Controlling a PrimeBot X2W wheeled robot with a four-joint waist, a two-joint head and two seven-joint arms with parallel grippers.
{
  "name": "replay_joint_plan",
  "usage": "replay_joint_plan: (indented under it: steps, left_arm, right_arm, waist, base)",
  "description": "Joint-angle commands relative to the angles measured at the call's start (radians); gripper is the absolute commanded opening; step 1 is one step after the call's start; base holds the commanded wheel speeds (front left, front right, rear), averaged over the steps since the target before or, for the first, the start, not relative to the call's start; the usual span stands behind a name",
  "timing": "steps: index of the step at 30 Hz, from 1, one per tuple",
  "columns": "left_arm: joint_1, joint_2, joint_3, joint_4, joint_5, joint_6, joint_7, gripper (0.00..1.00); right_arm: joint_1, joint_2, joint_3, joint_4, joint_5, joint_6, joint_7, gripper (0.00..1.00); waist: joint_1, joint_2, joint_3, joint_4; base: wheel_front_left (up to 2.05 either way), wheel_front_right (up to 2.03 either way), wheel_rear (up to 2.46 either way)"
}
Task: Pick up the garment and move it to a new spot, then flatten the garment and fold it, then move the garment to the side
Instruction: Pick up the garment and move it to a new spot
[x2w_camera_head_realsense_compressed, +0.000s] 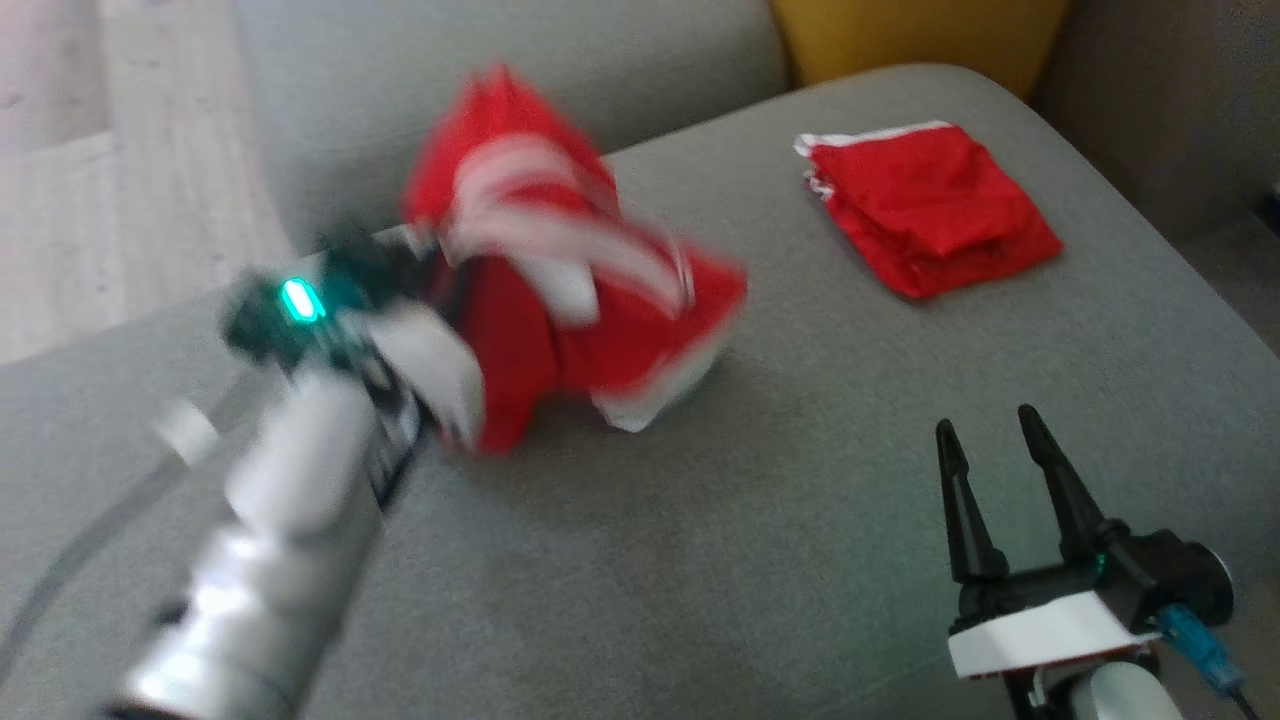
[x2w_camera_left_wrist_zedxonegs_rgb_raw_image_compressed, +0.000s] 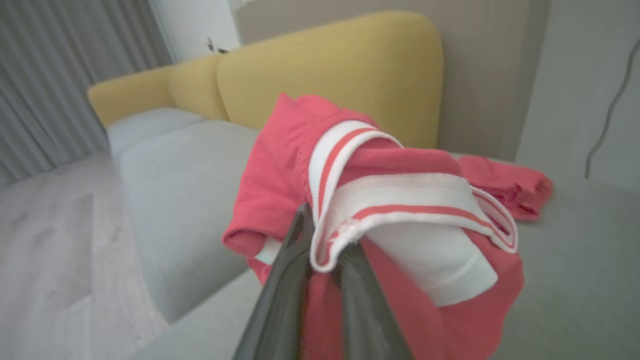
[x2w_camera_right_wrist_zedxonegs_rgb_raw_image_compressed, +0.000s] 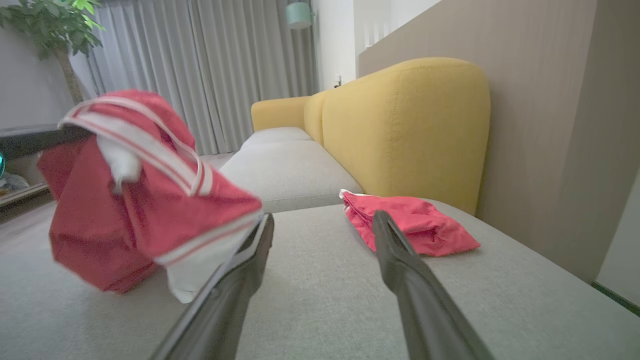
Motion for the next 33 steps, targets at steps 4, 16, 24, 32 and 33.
replay_joint_plan:
  steps: [4,16,24,32,33]
  left_arm:
    - [0.107,0.006,-0.023,-0.005,-0.001,0.002,-0.055,1.0]
    - [0.535,-0.057,0.15,-0.306,-0.004,0.144,-0.162,1.0]
    - [0.799,-0.081,0.263,-0.634,0.128,0.19,-0.163,1.0]
    - [0.982,-0.091,0.299,-0.802,0.252,0.197,-0.163,1.0]
    - [0.992,-0.092,0.306,-0.809,0.257,0.198,-0.163,1.0]
  right_arm:
    - [-0.029,0.004,0.045,-0.028,0.006,0.007,-0.005,1.0]
    - [0.051,0.005,0.001,0.031,0.043,0.007,-0.005,1.0]
    - [0.095,0.005,0.0,0.053,0.058,0.007,-0.005,1.0]
    - [0.179,0.005,0.001,0.033,0.042,0.007,-0.005,1.0]
    - [0.187,0.005,-0.005,0.029,0.044,0.007,-0.005,1.0]
  waist:
    - [0.0001,-0.0001,0.081,-0.018]
    - [0.0001,-0.0001,-0.022,0.287]
    - [0.0001,-0.0001,-0.113,0.4]
    - [0.0001,-0.0001,-0.176,0.439]
    - [0.0001,-0.0001,-0.179,0.439]
  base:
    - [0.0,0.0,0.0]
    - [0.0,0.0,0.0]
    - [0.0,0.0,0.0]
    - [0.0,0.0,0.0]
    - [0.0,0.0,0.0]
